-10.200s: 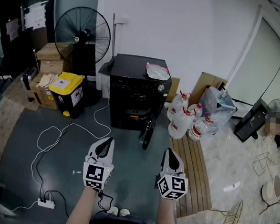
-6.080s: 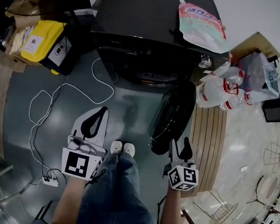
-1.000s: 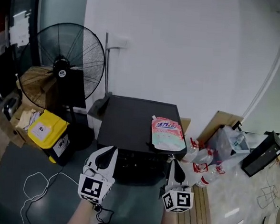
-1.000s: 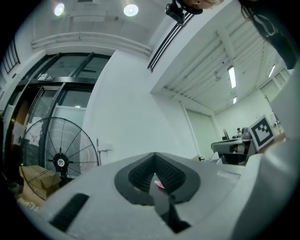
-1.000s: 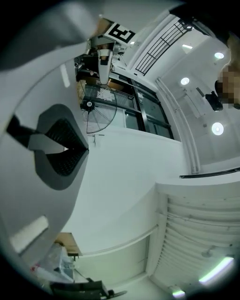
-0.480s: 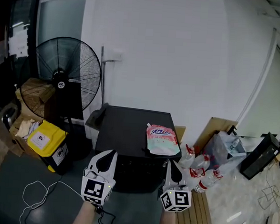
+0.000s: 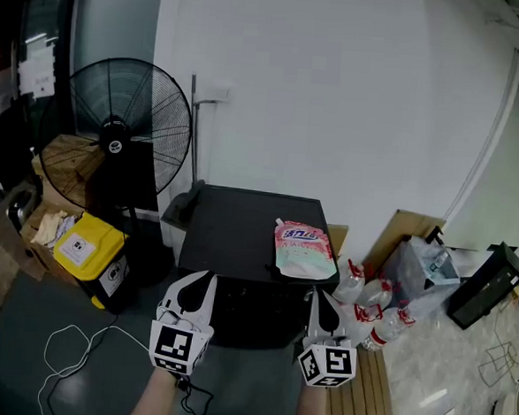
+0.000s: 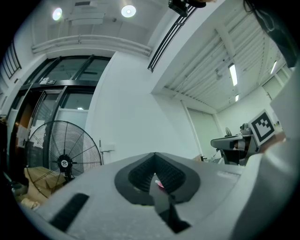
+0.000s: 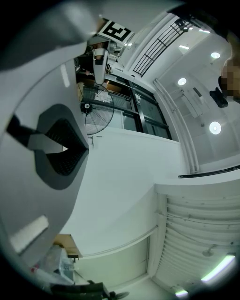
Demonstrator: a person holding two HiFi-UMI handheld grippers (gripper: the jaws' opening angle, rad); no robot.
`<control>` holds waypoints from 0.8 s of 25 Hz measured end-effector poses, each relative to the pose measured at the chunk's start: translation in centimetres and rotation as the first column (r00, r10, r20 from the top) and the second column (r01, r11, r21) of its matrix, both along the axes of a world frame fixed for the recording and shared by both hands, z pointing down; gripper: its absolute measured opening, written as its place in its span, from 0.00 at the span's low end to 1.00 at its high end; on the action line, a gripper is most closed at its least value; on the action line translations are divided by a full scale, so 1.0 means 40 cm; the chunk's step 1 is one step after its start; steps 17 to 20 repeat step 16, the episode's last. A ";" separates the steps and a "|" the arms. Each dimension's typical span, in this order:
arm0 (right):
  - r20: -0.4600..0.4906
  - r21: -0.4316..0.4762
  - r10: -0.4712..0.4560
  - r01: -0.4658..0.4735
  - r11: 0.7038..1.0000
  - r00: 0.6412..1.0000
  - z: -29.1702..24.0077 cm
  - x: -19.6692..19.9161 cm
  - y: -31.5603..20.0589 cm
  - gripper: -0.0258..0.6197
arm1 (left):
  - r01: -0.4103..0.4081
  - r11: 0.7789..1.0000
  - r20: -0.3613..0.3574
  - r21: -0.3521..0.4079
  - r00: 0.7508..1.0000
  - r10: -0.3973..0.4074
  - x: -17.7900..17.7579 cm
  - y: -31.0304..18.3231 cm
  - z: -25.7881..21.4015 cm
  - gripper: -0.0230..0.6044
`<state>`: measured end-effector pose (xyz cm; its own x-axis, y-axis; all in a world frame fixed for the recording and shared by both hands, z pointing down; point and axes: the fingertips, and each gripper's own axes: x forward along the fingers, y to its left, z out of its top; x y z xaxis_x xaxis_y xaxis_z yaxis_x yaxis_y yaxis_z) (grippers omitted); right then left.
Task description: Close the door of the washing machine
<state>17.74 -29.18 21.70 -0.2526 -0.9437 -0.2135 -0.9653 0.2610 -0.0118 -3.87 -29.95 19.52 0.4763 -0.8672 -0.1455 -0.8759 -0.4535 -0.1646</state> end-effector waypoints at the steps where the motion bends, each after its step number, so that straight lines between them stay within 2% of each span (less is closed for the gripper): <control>1: 0.001 -0.003 -0.001 0.001 1.000 1.000 0.003 0.002 0.000 0.06 | 0.000 1.000 0.000 -0.002 1.000 0.000 0.003 0.000 0.002 0.05; 20: 0.012 -0.018 -0.017 0.017 1.000 1.000 0.018 0.009 -0.003 0.06 | 0.022 0.999 0.012 -0.023 1.000 -0.022 0.003 0.006 0.018 0.05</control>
